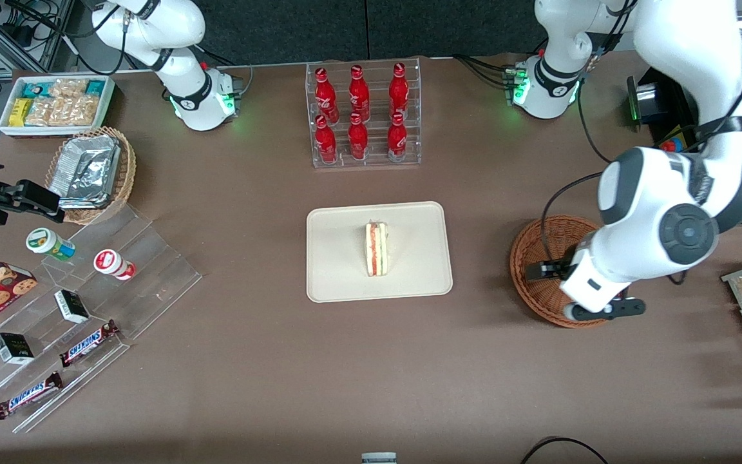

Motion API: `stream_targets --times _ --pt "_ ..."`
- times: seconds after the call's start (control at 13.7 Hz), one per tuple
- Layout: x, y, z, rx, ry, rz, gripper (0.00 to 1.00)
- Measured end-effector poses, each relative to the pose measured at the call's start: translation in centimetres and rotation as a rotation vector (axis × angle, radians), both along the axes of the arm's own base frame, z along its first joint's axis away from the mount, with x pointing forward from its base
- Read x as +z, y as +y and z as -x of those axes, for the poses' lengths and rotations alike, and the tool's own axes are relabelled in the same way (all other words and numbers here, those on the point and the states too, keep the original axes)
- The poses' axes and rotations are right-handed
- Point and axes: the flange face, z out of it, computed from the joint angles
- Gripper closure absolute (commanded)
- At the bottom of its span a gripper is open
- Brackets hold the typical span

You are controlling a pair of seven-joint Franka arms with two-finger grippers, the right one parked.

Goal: Place sandwich from basket to tray

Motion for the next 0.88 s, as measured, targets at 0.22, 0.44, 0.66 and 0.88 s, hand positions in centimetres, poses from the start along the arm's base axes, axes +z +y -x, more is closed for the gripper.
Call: stream_targets --times 0.22,0.44,0.66,0.88 --pt "2.3 2.8 1.4 -0.024 0.034 0.001 0.00" --pt "6.1 6.0 3.3 -0.031 0.049 0.006 0.00" --pt "9.6 8.4 5.6 -0.046 0.071 -0.001 0.00" --pt "13.3 9.1 7.8 -0.047 0.061 -0.013 0.00"
